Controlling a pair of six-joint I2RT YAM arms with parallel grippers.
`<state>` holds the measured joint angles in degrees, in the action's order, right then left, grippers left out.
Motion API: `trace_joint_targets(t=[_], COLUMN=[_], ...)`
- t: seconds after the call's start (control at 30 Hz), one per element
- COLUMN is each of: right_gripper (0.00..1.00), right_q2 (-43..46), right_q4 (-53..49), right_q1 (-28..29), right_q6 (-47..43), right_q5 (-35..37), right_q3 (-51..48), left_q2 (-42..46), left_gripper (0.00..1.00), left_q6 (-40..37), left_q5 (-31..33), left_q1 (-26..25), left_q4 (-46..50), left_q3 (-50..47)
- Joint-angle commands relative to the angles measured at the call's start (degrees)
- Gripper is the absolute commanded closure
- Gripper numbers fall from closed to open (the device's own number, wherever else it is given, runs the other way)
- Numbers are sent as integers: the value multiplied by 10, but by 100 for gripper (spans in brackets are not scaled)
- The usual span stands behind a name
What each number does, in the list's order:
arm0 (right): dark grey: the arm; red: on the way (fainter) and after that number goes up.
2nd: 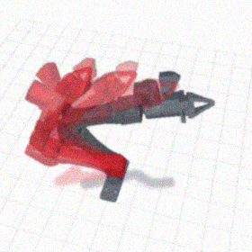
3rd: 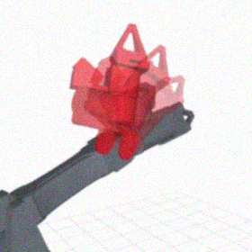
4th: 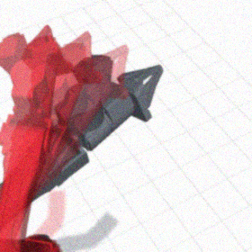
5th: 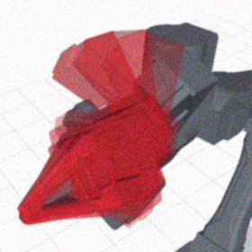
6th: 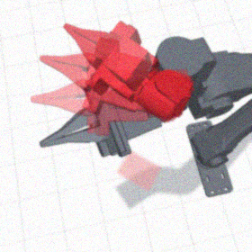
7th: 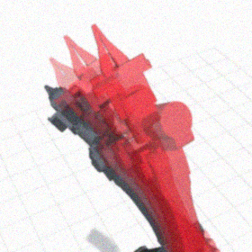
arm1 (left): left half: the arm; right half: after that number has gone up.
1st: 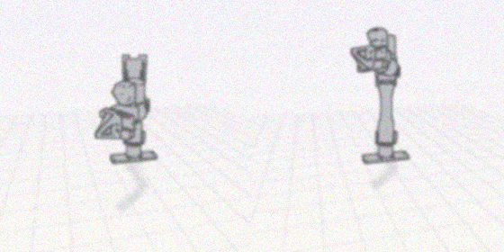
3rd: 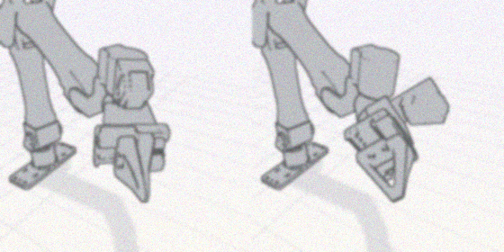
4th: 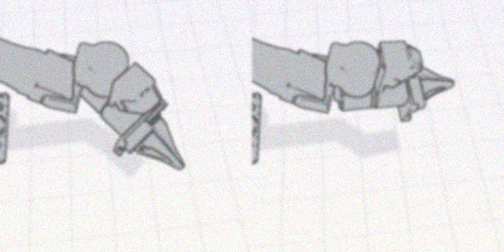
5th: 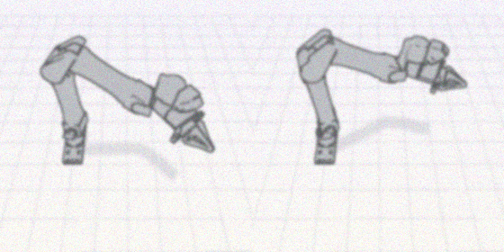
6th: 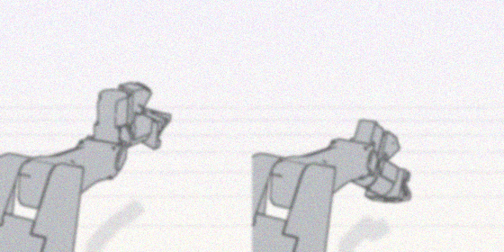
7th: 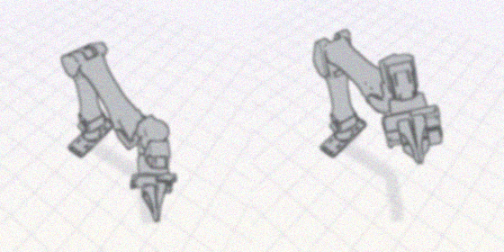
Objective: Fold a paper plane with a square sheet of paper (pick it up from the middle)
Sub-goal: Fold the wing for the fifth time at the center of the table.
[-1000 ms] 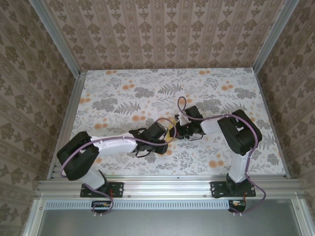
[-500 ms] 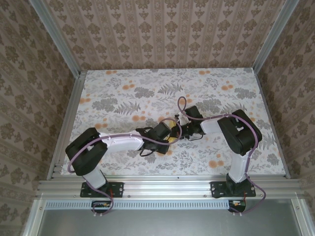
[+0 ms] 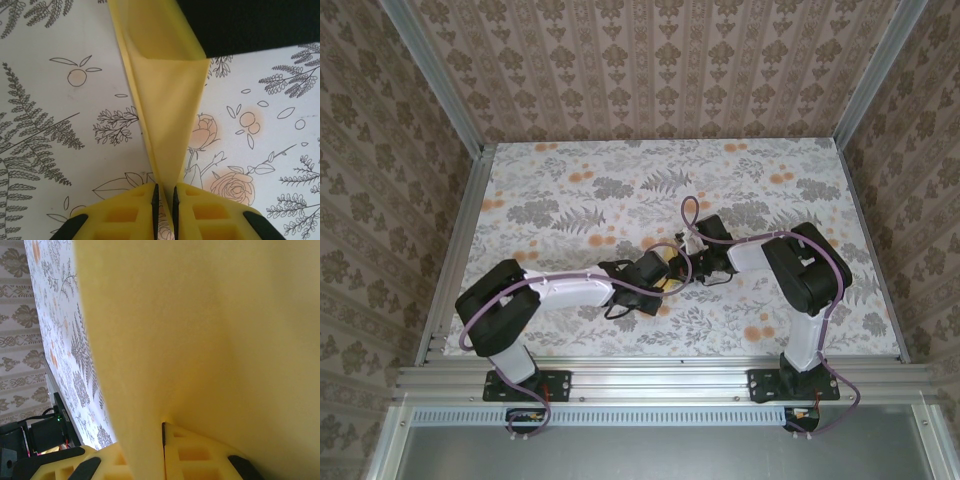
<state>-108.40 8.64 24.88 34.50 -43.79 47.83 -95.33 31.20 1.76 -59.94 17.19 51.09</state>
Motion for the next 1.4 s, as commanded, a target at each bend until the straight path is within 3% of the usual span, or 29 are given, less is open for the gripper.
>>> trace_joint_targets(t=[0.0,0.43,0.93,1.17,1.37], right_gripper=[92,92,92,92,92], right_q2=[-42,-41,-44,-43,-42], right_q4=[-27,-29,-27,-26,-26], right_q1=[-1,-1,-1,-1,-1], right_q6=[-9,-10,-9,-8,-8], right_q5=[66,67,66,66,66], right_q3=[-6,-7,-9,-10,-10], left_q2=[-11,12,8,-7,-16], left_gripper=[82,73,74,84,87], left_q6=[-15,-13,-16,-18,-20], left_q5=[28,23,27,34,41], left_q1=[-4,-11,-12,-12,-12], left_q4=[46,37,30,37,43], left_q3=[11,15,27,29,24])
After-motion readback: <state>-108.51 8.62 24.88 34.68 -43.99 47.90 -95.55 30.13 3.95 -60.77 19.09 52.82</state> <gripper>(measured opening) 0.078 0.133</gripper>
